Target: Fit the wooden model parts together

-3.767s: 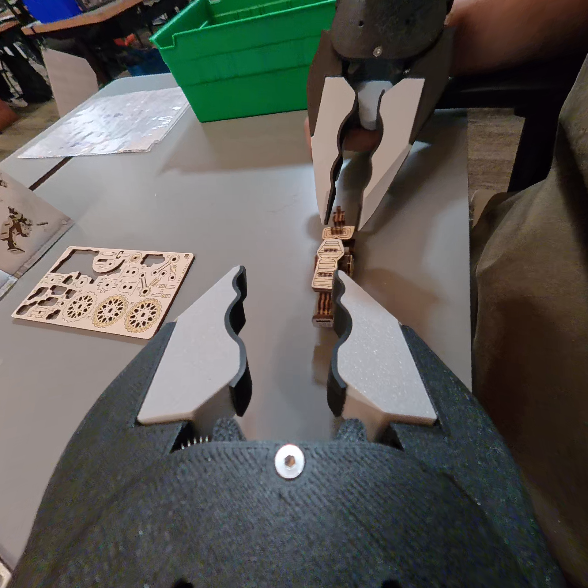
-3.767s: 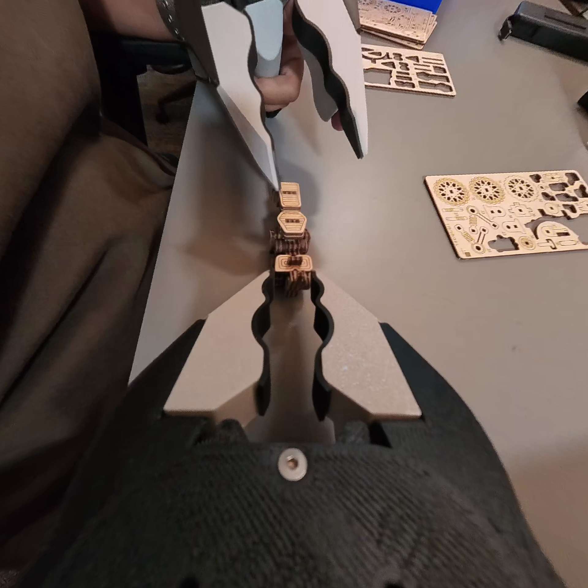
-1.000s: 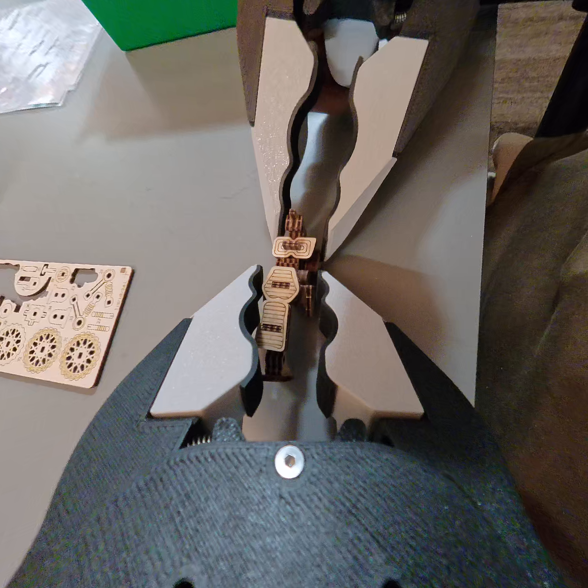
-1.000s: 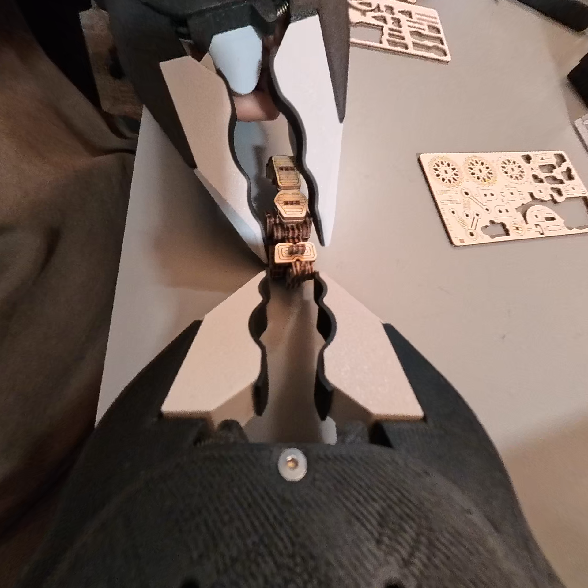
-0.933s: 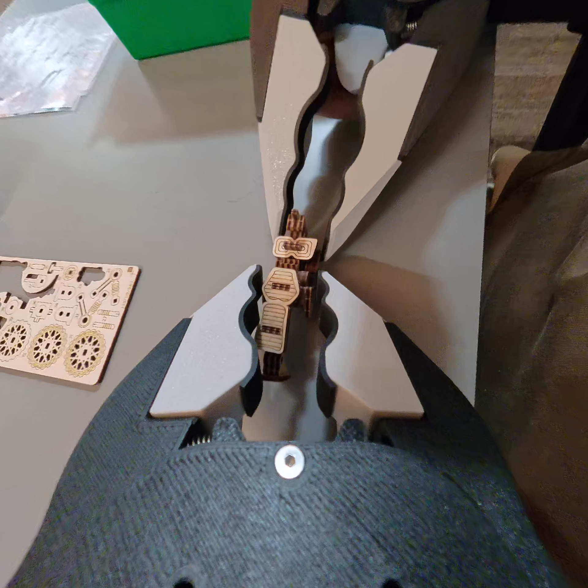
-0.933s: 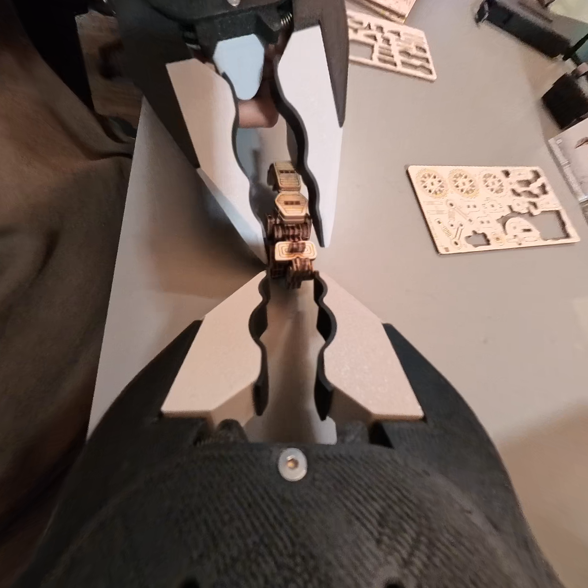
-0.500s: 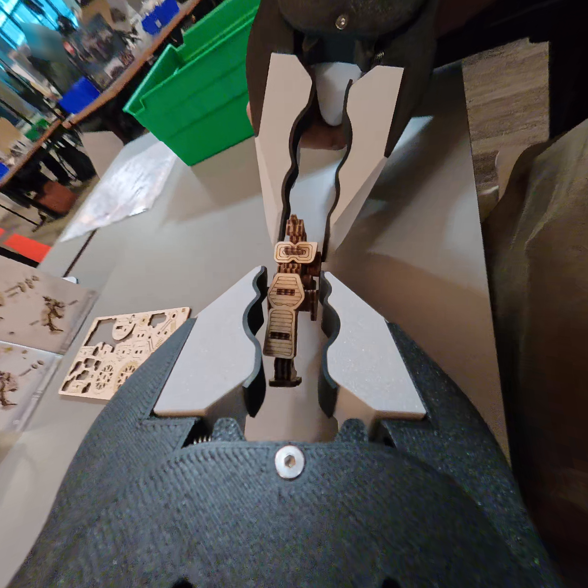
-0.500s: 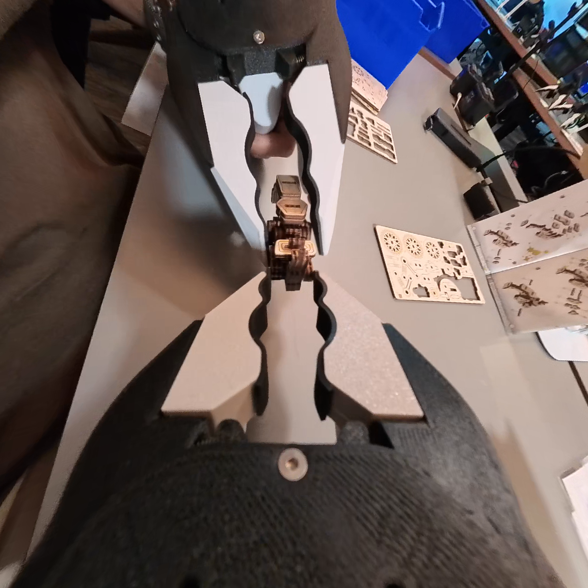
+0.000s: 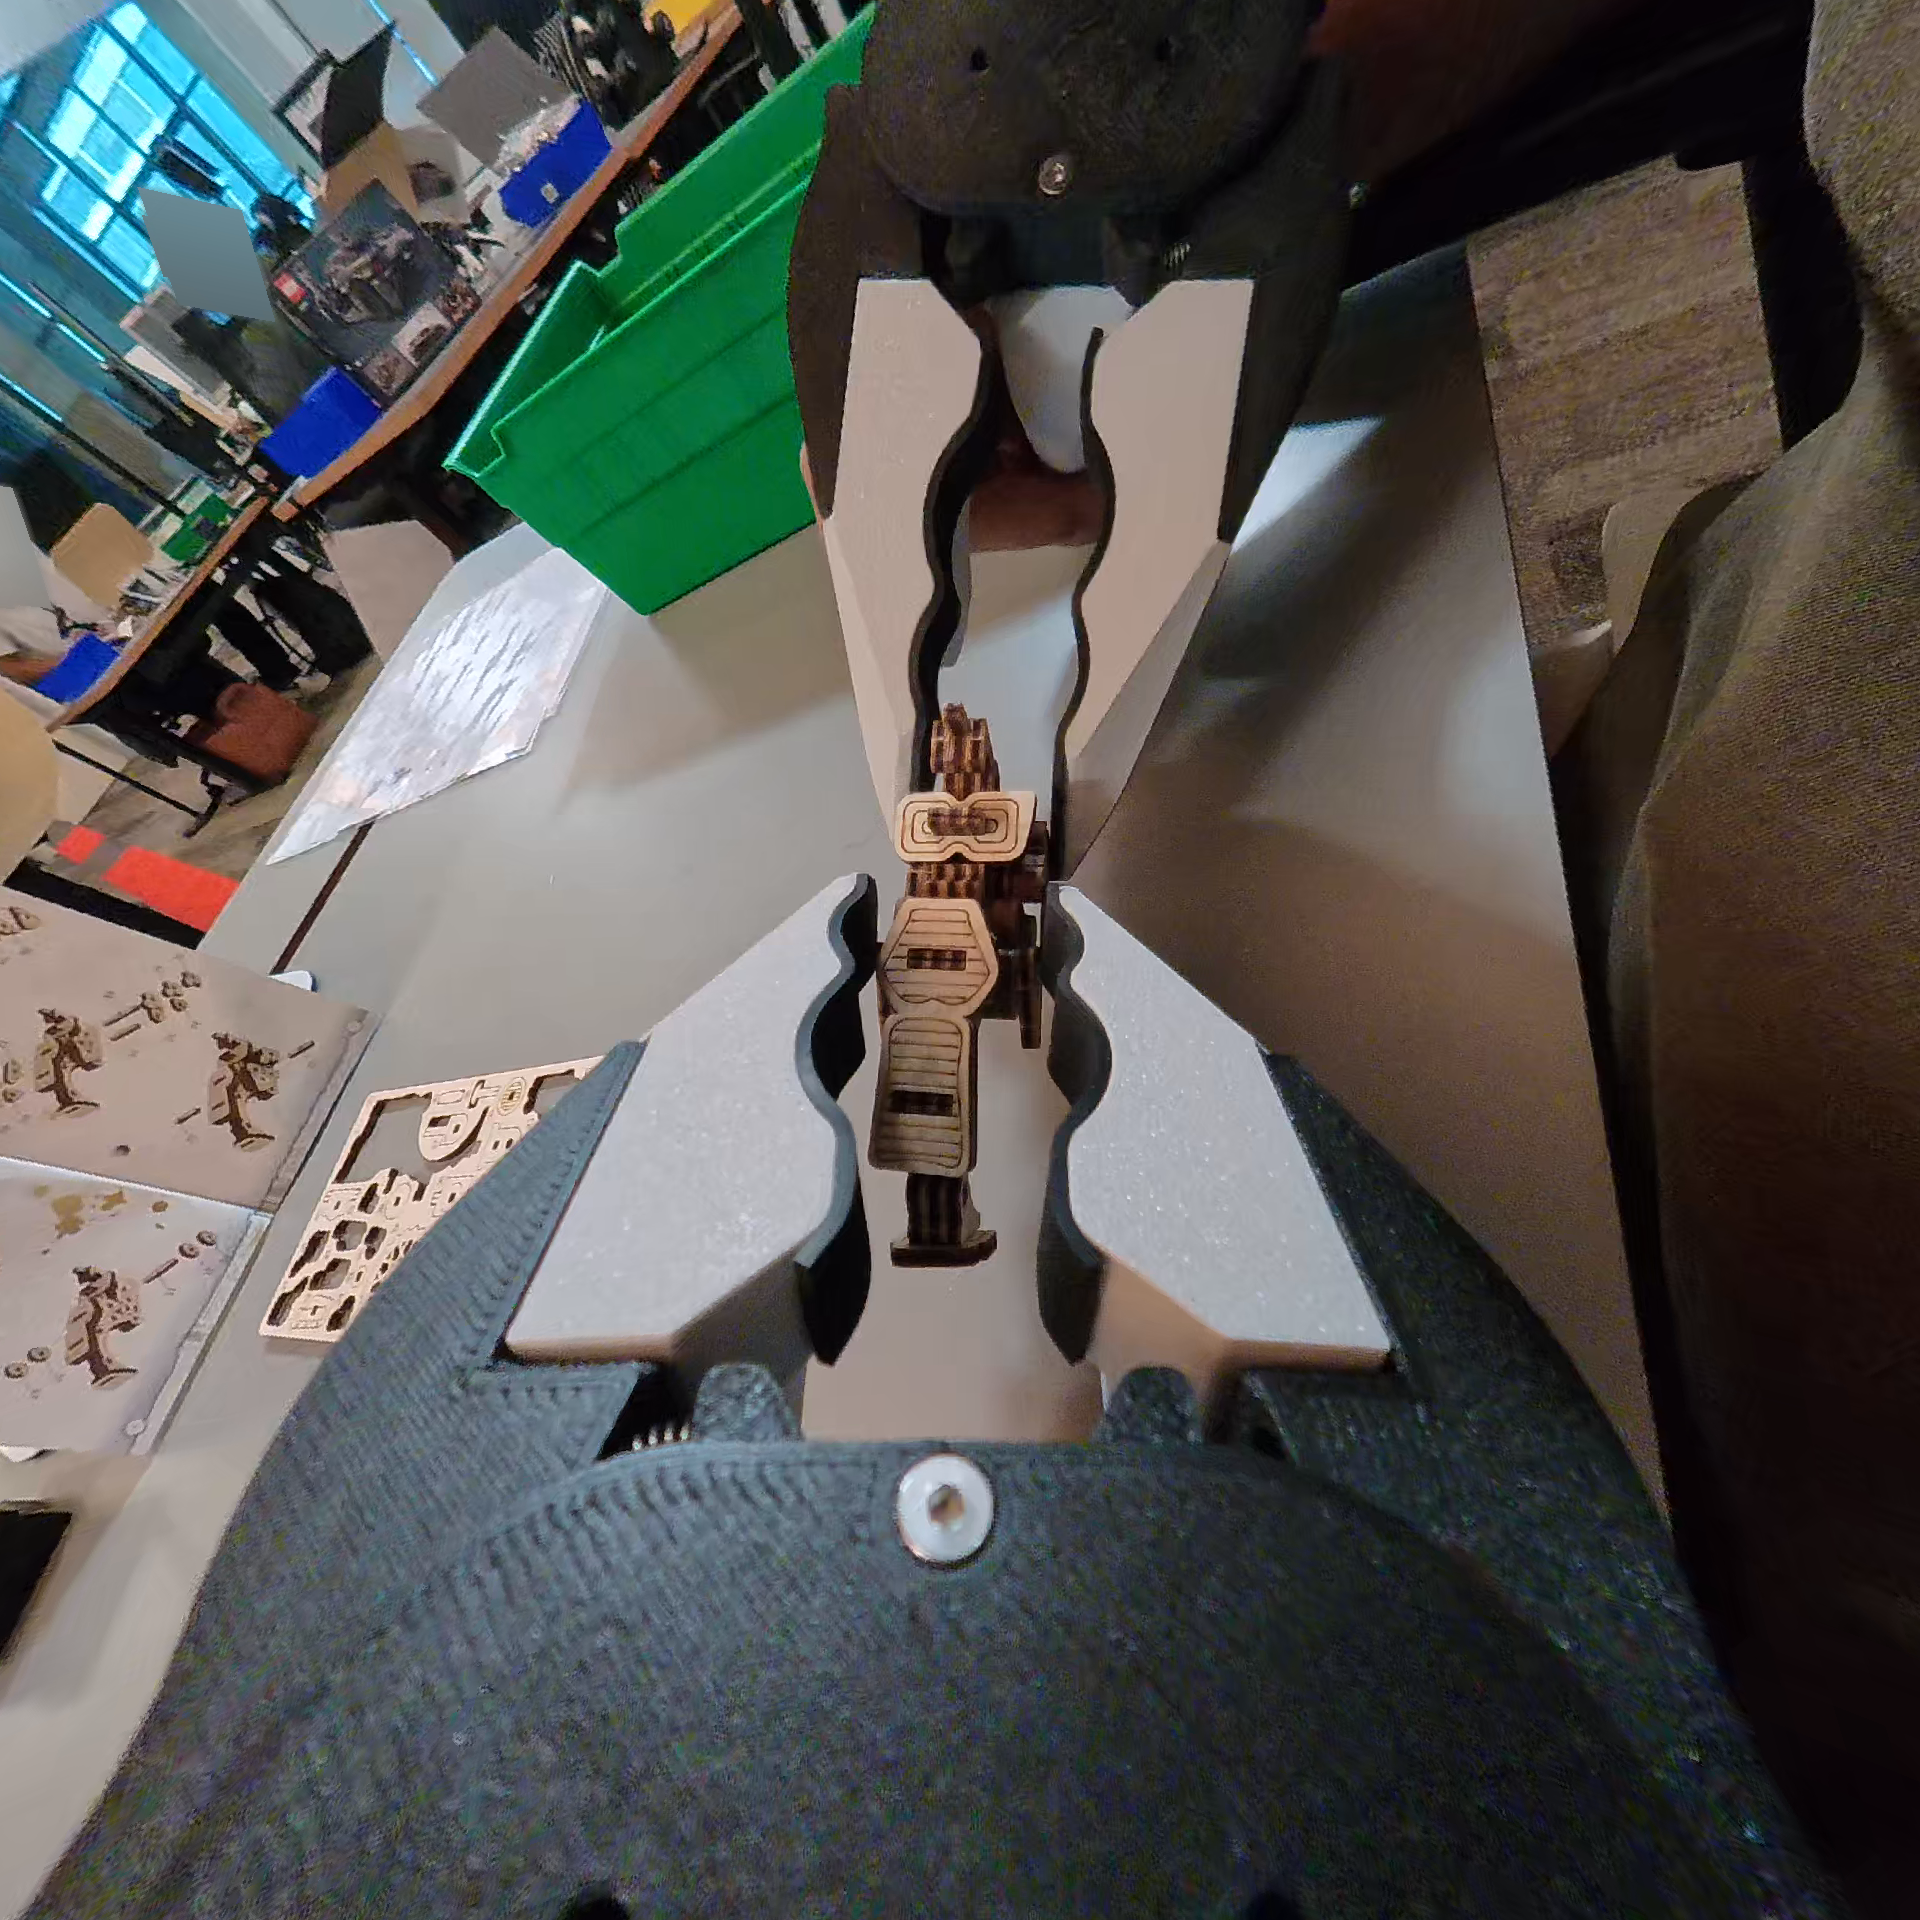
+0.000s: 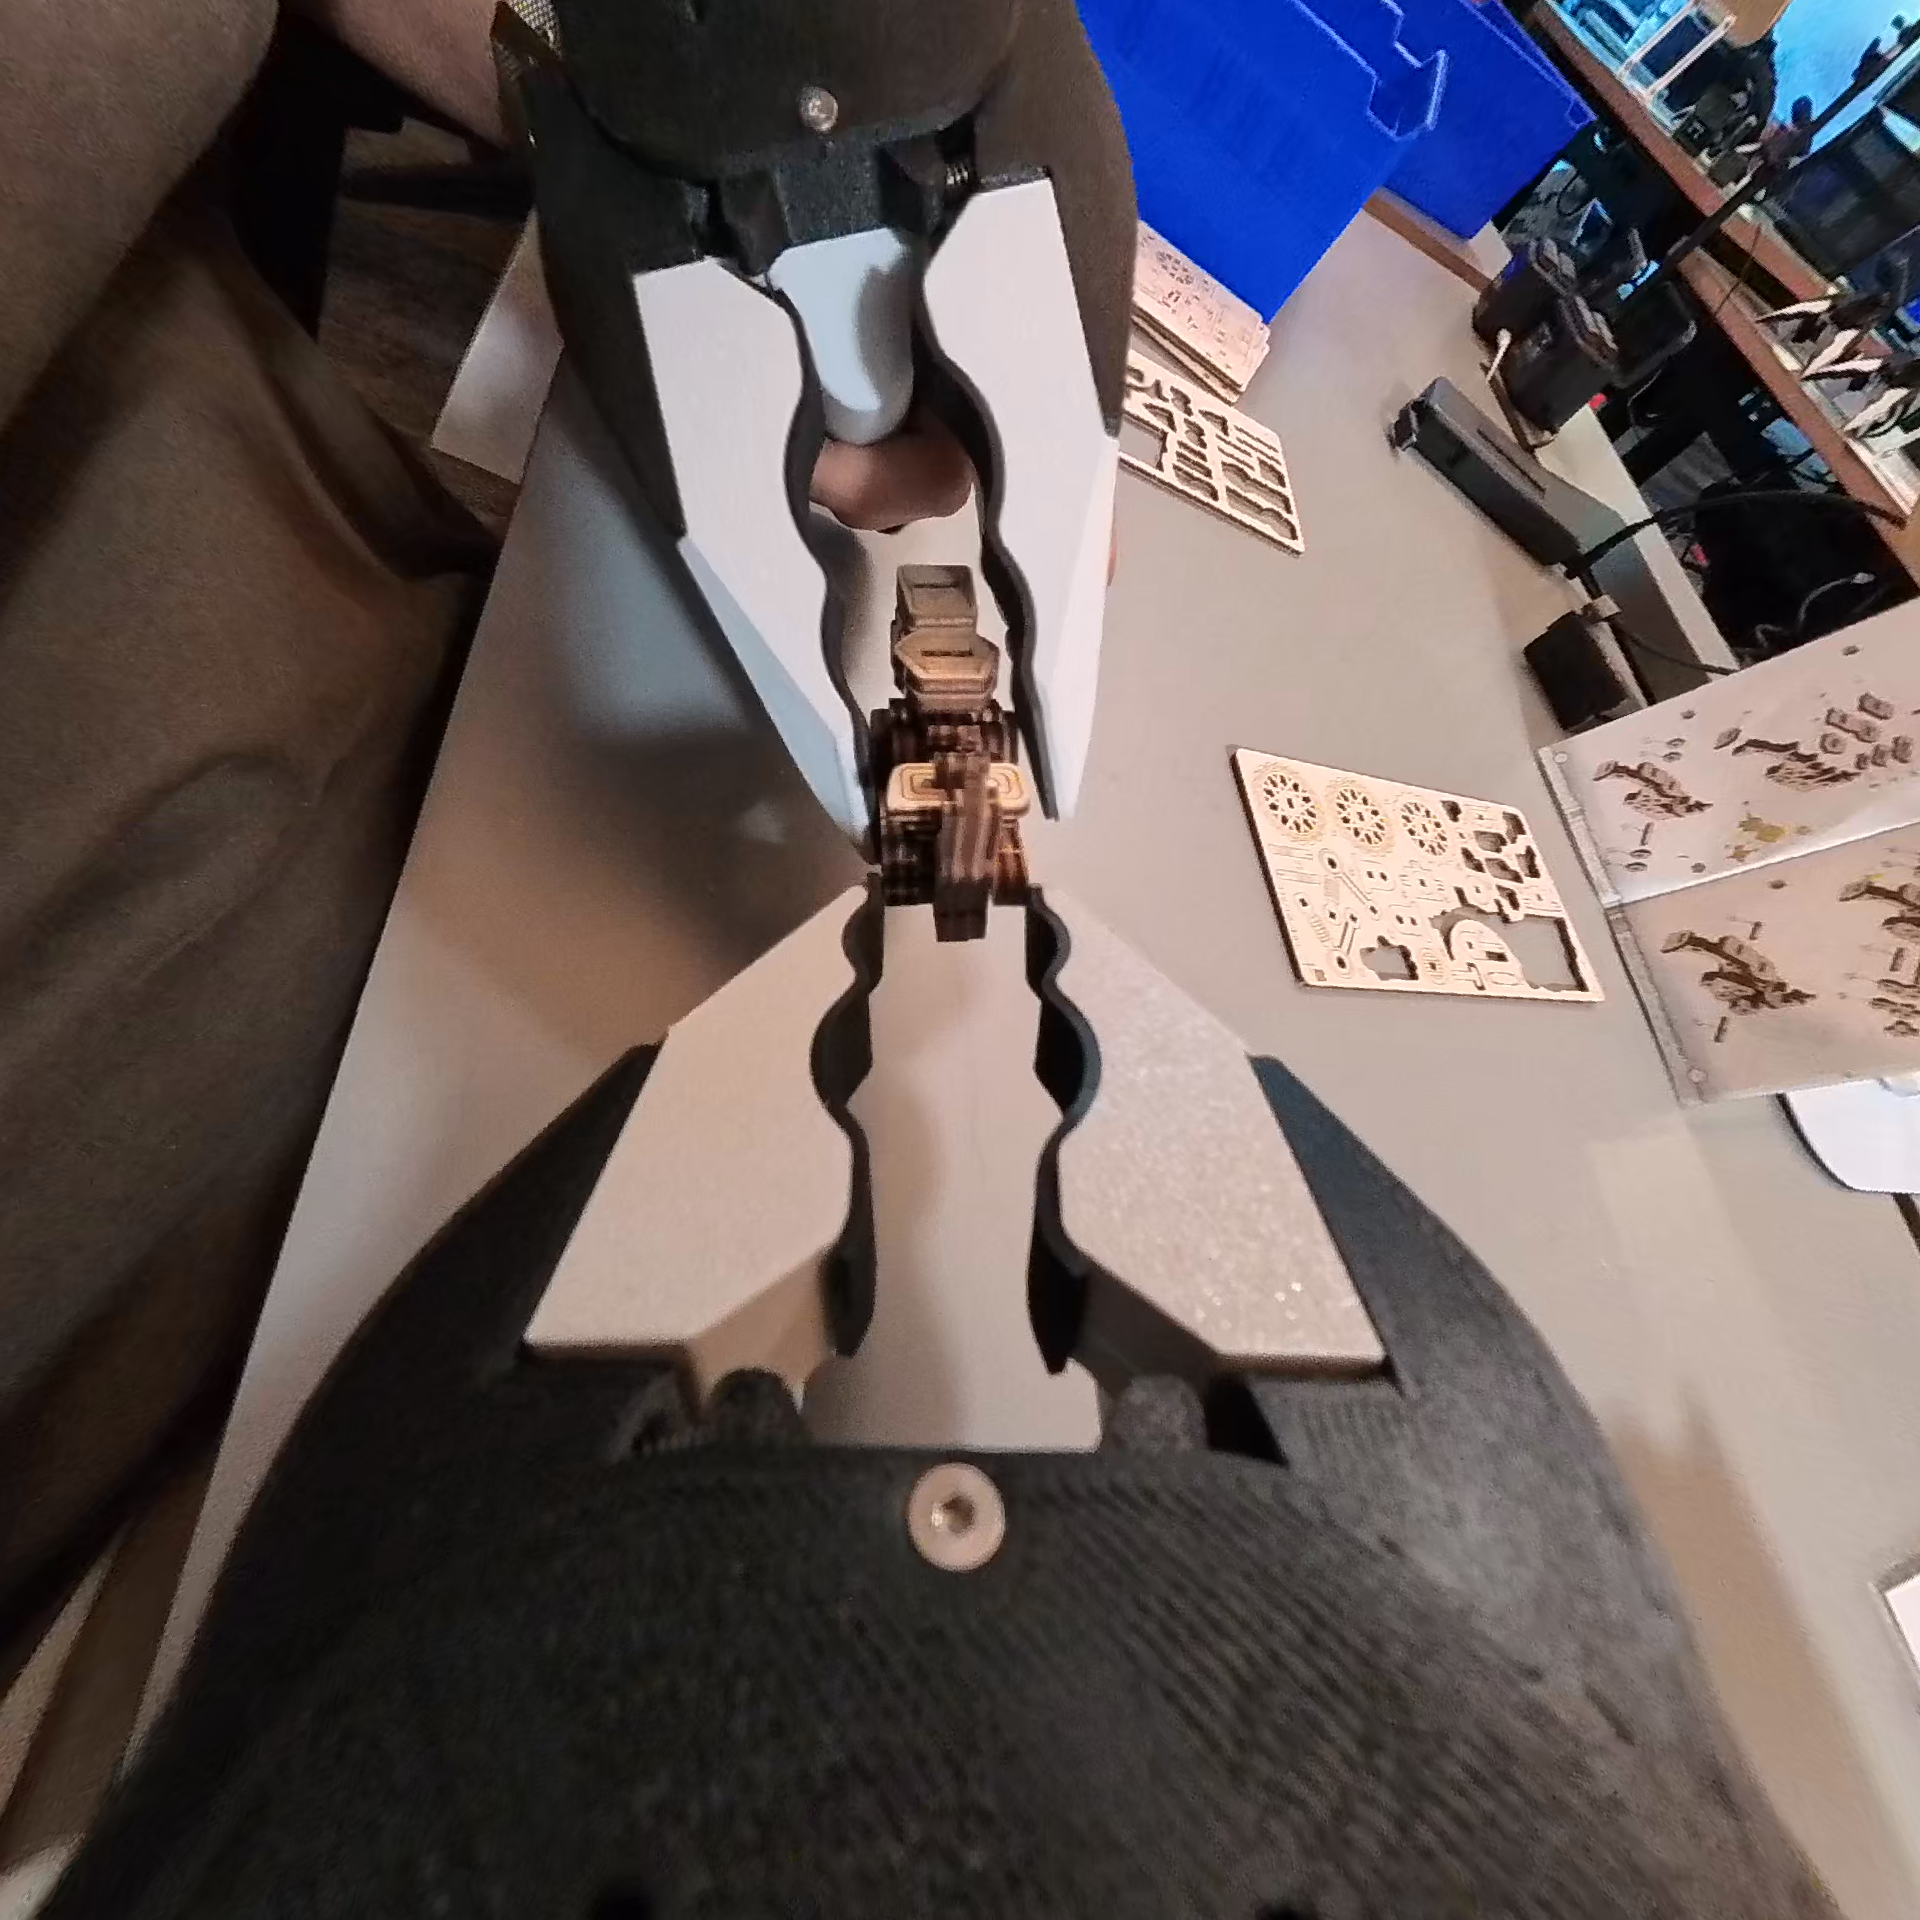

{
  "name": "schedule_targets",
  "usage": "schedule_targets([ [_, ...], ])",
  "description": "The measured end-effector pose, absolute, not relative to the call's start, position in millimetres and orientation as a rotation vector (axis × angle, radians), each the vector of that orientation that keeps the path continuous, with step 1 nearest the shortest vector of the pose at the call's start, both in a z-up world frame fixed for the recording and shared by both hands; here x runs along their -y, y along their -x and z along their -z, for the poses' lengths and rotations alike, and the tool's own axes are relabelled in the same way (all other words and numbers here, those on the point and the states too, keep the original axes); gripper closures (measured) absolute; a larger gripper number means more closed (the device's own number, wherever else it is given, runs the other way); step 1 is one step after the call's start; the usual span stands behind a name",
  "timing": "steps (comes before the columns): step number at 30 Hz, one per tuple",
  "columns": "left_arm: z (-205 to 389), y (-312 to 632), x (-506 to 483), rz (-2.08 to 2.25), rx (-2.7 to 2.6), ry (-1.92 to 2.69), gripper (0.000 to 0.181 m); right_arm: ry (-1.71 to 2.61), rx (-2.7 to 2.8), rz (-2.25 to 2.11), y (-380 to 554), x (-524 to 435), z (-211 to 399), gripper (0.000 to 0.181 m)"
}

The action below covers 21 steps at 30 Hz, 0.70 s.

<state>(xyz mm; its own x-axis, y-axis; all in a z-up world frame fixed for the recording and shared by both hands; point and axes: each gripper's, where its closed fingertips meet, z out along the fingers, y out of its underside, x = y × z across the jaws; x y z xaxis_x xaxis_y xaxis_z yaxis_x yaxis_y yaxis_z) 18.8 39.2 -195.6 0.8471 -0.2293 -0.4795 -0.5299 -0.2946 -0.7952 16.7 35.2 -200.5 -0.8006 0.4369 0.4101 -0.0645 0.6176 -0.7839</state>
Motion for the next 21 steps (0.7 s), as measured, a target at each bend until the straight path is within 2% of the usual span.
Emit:
schedule_targets([
  [21, 198.9, -18.7, -38.2, -0.164, -0.475, 1.93, 0.153, 0.338, 2.285, -1.186, -18.5, -33.7, 198.5, 0.156],
])
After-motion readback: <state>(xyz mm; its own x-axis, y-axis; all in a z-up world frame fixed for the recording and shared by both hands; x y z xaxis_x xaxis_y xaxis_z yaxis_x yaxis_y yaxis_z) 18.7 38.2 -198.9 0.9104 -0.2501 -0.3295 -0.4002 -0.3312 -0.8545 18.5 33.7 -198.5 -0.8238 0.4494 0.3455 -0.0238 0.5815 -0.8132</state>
